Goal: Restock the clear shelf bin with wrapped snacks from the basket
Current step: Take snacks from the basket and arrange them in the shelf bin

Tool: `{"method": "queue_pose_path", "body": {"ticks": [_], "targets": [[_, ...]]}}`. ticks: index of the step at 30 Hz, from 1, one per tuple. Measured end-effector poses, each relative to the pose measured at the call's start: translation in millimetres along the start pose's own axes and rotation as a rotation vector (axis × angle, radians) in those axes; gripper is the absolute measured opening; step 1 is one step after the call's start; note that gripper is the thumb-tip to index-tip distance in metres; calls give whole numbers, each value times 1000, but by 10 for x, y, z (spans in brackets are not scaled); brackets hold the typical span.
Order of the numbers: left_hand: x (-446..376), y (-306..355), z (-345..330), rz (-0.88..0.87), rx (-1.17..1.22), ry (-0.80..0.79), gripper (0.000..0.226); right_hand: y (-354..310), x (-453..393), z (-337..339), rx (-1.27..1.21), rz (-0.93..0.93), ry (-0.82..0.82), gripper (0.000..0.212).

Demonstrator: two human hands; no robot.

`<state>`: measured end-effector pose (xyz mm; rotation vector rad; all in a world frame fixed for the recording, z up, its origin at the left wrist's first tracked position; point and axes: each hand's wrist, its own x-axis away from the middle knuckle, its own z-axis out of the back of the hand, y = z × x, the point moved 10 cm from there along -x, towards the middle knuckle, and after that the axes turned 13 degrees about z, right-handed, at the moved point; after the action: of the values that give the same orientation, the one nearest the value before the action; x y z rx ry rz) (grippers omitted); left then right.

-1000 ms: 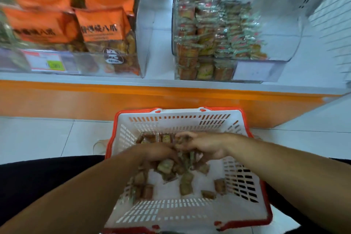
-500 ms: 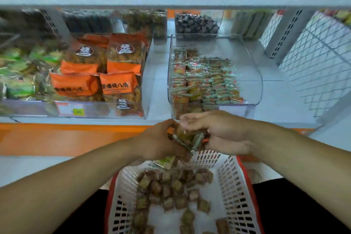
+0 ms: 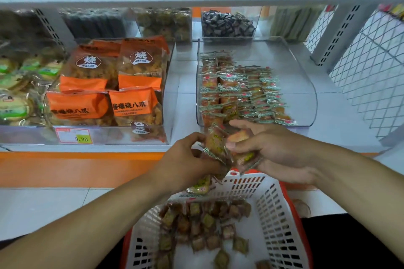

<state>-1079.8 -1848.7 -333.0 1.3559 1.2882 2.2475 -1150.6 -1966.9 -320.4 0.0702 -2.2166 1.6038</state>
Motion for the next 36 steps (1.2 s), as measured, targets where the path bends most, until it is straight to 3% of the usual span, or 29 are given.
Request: {"method": "queue_pose_path", "body": {"ticks": [12,17,20,24,29,33,36], "targets": [[48,-80,-58,30,-57,-50,36,-3,113,-68,202,-63,-226,51],[74,-62,-85,45,-16,-127,39,17,109,-15,202,-50,-206,31],[65,-51,-83,62,39,-132,37,52,101,18,199,-72,-199,41],[70,-86,-135,103,-62,-141,35,97,109,12,244,-71,-208,50],[66,-94,-197,76,-288,-136,30,151,137,-78,334,-50,-274,42],[74,-98,-262,38,-348,-165,38,113,136,-114,439,-11,-305,38],[60,-51,-228,20,-310,-137,30,-85,96,-55,537,97,-258,41]]}}
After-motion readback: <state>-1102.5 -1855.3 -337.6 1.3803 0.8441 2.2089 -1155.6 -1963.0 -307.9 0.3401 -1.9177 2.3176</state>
